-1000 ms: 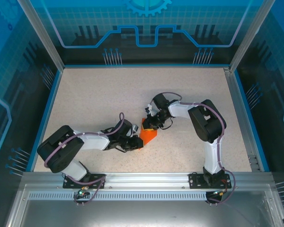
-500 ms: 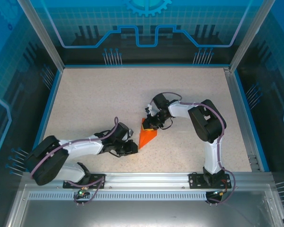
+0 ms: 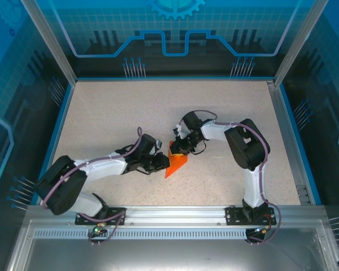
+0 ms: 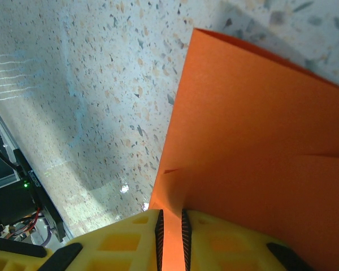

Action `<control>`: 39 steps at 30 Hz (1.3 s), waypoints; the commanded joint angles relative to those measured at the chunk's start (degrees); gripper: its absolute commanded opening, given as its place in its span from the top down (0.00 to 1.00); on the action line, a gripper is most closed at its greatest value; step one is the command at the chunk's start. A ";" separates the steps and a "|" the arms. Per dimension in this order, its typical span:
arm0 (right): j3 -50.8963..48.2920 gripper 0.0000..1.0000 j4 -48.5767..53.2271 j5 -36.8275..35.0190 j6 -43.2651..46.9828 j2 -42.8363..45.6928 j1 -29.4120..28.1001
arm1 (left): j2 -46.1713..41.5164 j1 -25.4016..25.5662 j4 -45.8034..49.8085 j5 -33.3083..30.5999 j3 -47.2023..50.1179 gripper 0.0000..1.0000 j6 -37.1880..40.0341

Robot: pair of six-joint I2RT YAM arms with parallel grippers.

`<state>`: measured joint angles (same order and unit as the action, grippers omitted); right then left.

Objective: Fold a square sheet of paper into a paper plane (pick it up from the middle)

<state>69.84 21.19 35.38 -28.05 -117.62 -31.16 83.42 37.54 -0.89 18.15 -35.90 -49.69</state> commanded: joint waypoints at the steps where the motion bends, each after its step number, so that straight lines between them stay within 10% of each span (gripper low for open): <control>1: -2.70 0.80 1.57 -7.65 -0.23 -6.74 -1.27 | 3.59 -0.11 -3.92 1.74 -2.80 0.83 -0.95; 39: -6.70 0.89 -4.16 -0.75 -2.50 9.31 -0.10 | 16.63 2.21 -0.14 -7.73 3.91 1.00 -2.89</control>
<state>64.29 18.37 33.06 -29.87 -107.26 -29.91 94.89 38.52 -12.19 16.19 -34.83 -52.60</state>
